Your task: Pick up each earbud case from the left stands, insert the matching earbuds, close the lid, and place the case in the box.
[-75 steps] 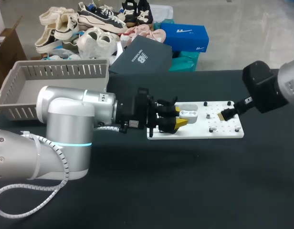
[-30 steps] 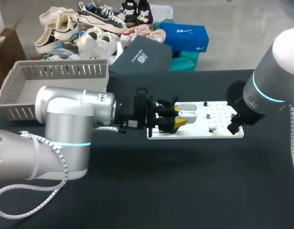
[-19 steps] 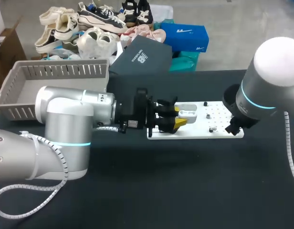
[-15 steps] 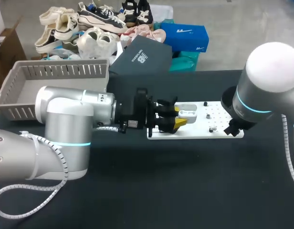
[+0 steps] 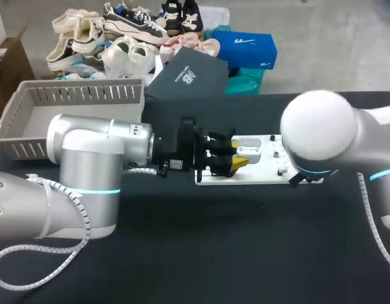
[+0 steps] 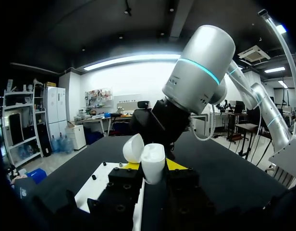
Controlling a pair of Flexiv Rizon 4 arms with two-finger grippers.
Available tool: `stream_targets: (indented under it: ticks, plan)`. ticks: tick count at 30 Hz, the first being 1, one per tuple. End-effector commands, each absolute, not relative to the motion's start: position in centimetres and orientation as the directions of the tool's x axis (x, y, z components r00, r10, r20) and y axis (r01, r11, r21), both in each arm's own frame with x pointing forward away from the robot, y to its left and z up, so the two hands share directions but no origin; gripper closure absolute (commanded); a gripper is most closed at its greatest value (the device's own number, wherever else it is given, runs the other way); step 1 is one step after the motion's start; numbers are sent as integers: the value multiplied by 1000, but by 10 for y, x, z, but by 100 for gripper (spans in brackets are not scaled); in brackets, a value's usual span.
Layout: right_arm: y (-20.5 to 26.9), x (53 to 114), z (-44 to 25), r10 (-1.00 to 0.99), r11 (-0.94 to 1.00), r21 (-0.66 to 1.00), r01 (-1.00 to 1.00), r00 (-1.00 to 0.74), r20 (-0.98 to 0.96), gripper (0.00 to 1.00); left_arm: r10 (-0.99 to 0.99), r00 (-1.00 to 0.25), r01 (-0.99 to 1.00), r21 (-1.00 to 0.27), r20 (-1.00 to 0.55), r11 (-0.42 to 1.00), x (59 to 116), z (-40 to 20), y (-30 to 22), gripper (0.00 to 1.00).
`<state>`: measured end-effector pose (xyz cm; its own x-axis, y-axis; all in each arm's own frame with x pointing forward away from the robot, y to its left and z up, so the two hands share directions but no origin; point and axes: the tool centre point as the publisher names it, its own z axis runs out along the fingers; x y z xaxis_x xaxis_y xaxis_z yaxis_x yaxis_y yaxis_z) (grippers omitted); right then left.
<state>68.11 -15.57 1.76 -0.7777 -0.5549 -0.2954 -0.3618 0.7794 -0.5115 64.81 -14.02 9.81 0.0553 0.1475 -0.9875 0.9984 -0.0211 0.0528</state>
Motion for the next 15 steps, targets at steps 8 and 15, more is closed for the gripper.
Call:
stream_targets:
  ticks: [8,15]
  plan:
    - [-153,683,10,-546,759,-571,-314,-784,-295,87,145,57,998,55,-988,-18,647,97,-140,100]
    - [-156,682,13,-533,773,-555,-309,-790,-303,100,145,57,998,55,-988,-18,647,97,-140,100]
